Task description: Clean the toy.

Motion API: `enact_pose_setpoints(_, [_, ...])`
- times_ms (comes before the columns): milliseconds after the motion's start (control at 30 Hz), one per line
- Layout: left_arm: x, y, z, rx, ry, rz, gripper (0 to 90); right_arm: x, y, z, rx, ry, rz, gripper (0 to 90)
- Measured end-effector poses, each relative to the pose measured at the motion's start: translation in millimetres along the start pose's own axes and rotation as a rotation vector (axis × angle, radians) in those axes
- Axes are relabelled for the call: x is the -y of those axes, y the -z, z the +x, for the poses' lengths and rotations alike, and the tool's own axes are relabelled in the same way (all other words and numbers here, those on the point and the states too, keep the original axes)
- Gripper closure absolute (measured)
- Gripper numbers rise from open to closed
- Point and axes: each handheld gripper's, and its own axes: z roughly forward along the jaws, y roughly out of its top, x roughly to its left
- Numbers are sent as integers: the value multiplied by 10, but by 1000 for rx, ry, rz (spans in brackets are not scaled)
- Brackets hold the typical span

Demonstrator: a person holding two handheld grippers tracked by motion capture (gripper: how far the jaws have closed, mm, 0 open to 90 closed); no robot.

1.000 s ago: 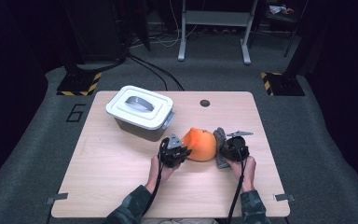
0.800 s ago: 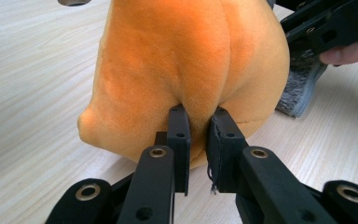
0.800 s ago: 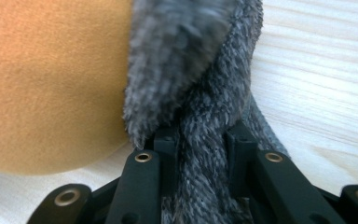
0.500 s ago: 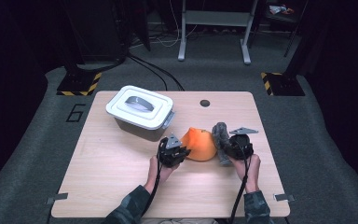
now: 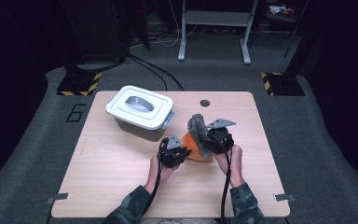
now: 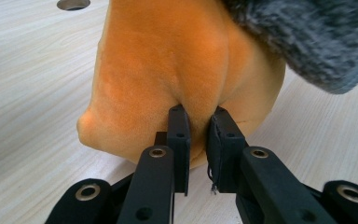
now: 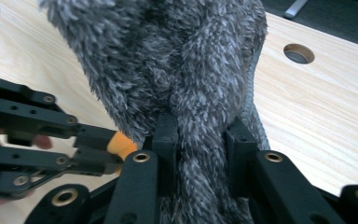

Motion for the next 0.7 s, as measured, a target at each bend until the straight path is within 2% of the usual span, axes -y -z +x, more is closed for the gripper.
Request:
enact_pose_setpoints(33, [1,0,4,2,0,2,801,0,-14,6,2,-9,6,707])
enact_pose_setpoints(67, [1,0,4,2,0,0,801,4,-23,-17,0,7,7,707])
enact_pose_setpoints(267, [1,-9,-6,3,0,-1,801,61,-5,-75,21,-27,15,707])
enact_pose_setpoints(400, [1,-9,-3,3,0,0,801,142,9,-181,30,-39,16,706])
enact_pose_setpoints(500, [-1,-9,-3,4,-1,1,801,227,17,-268,38,-78,27,706])
enact_pose_setpoints(700, [0,-9,-2,5,-1,0,801,382,-13,-428,57,-115,47,706])
